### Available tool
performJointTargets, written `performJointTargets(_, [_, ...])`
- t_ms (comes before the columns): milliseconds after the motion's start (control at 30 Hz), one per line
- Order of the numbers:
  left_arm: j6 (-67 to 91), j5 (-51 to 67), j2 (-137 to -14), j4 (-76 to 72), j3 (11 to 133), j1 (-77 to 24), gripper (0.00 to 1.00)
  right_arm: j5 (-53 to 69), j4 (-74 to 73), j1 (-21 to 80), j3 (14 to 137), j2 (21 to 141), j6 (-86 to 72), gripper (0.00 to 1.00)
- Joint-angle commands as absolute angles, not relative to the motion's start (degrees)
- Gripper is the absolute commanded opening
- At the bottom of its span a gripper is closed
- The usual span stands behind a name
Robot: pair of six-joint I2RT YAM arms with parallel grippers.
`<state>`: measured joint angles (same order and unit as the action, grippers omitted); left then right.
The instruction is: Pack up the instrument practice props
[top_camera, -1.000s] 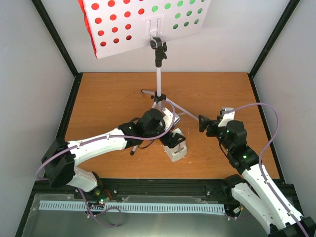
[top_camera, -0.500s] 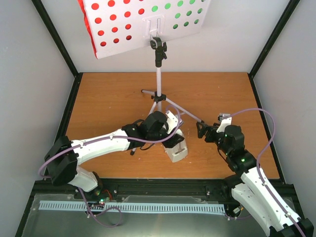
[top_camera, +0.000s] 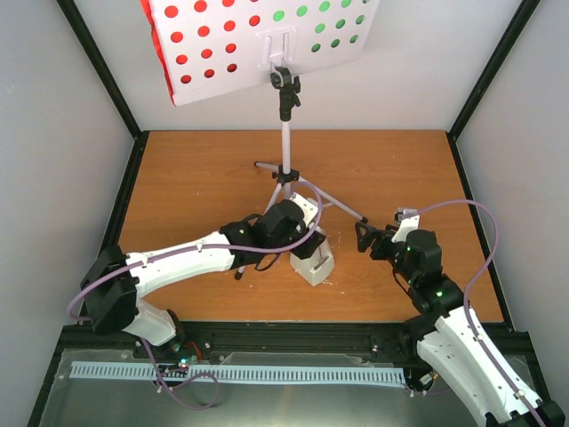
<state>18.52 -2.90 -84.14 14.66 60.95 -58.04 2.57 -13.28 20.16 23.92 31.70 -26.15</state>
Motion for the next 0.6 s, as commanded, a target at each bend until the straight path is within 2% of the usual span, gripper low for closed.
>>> performJointTargets(0, [26.0,-6.8,-84.0,19.0,63.2,-58.3,0.57,2.4,-13.8,19.6,22.9,29.9,-26.5,1.00])
performJointTargets(167, [27.0,3.0,-83.4,13.9,61.3,-58.3,0.80,3.4,-13.3,19.6,21.6,30.0,-28.1,1.00])
performJointTargets(333, [26.6,10.2,-81.6,9.7,57.9,-58.3,0.90,3.8,-15.2,19.6,22.3,31.5,-29.7,1.00])
performJointTargets(567, [25.7,9.8,-79.8,9.7,54.4,-57.9,0.97,12.0,-14.2,19.6,20.0,34.3,-34.8,1.00])
